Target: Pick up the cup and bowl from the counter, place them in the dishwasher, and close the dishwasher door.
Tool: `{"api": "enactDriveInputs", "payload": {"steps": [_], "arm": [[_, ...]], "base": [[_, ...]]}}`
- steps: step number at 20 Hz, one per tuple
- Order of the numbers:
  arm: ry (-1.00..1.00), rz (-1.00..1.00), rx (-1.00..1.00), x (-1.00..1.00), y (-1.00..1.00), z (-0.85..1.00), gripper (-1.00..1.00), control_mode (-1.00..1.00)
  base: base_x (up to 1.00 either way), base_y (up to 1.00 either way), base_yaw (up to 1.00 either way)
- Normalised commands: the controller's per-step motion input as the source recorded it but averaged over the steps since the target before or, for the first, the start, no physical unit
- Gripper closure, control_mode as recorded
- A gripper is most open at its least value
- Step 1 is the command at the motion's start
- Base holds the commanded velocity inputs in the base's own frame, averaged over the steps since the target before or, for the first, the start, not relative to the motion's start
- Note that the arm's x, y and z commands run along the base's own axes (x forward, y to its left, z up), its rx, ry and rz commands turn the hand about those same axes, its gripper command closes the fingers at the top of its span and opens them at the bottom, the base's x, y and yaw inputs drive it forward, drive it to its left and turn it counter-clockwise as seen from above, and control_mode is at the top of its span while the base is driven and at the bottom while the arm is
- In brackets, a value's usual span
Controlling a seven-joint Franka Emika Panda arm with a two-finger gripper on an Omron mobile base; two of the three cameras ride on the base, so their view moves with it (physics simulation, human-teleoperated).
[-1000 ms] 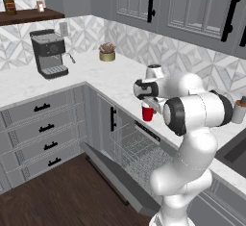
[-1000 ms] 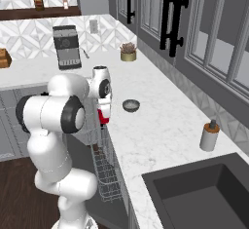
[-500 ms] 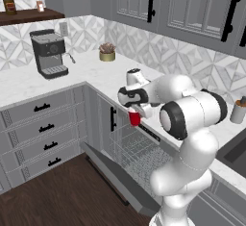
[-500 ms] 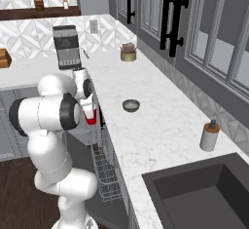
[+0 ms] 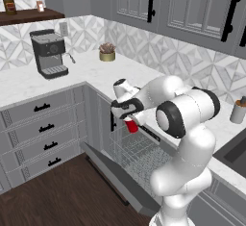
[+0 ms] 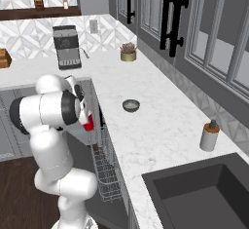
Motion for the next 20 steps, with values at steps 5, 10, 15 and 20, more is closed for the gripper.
{"api": "enactDriveInputs", "payload": {"steps": [5, 10, 15, 20], "arm": [[-0.05, 0.05, -0.02, -0.15, 0.00, -0.36, 1.00, -1.00], [-0.03, 0.04, 0.00, -0.04, 0.00, -0.35, 1.00, -1.00], [0.00, 0.00, 0.00, 0.00, -0.13, -0.45, 1.00, -1.00], [0.00, 0.00, 0.00, 0.07, -0.01, -0.33, 1.00, -1.00]], "base": [[0.00, 0.00, 0.00], [0.00, 0.00, 0.00], [0.00, 0.00, 0.00], [0.00, 0.00, 0.00]]}}
